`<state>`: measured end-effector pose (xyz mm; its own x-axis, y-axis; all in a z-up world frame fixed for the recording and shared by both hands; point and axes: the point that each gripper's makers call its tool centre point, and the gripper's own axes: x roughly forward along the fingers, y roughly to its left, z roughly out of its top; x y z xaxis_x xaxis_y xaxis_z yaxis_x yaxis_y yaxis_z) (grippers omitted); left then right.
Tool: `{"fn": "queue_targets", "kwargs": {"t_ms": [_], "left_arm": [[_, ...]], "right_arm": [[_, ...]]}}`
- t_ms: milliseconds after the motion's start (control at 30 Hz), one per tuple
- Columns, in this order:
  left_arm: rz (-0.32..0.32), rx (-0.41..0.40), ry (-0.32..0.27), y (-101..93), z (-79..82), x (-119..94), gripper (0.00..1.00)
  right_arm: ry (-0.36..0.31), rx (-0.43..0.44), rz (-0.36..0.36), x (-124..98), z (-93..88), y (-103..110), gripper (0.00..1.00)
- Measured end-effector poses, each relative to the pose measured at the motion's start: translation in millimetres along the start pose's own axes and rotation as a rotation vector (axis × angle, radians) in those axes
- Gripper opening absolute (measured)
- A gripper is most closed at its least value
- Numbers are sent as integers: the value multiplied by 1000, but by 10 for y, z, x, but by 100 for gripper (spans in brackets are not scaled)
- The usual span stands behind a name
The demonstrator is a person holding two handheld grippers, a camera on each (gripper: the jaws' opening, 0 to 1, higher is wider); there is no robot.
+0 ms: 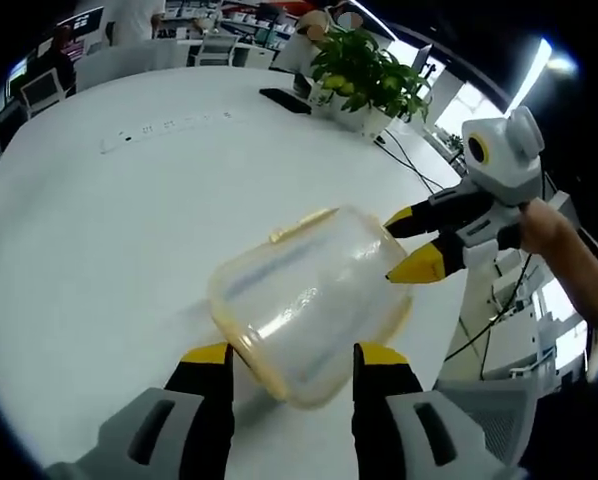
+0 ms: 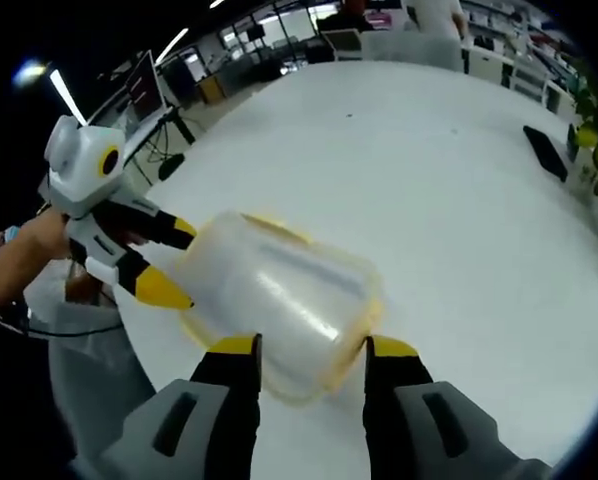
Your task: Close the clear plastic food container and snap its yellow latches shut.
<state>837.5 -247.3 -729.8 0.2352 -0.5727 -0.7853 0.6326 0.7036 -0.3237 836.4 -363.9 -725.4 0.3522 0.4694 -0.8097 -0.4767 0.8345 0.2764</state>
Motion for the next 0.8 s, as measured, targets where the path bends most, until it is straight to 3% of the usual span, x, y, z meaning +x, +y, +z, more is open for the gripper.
{"fn": "queue_targets", "kwargs": {"t_ms": [800], "left_arm": [[-4,-7,32,170,-239,-198,41]], "right_arm": [[-4,15,-13,123,-35,351,37]]}}
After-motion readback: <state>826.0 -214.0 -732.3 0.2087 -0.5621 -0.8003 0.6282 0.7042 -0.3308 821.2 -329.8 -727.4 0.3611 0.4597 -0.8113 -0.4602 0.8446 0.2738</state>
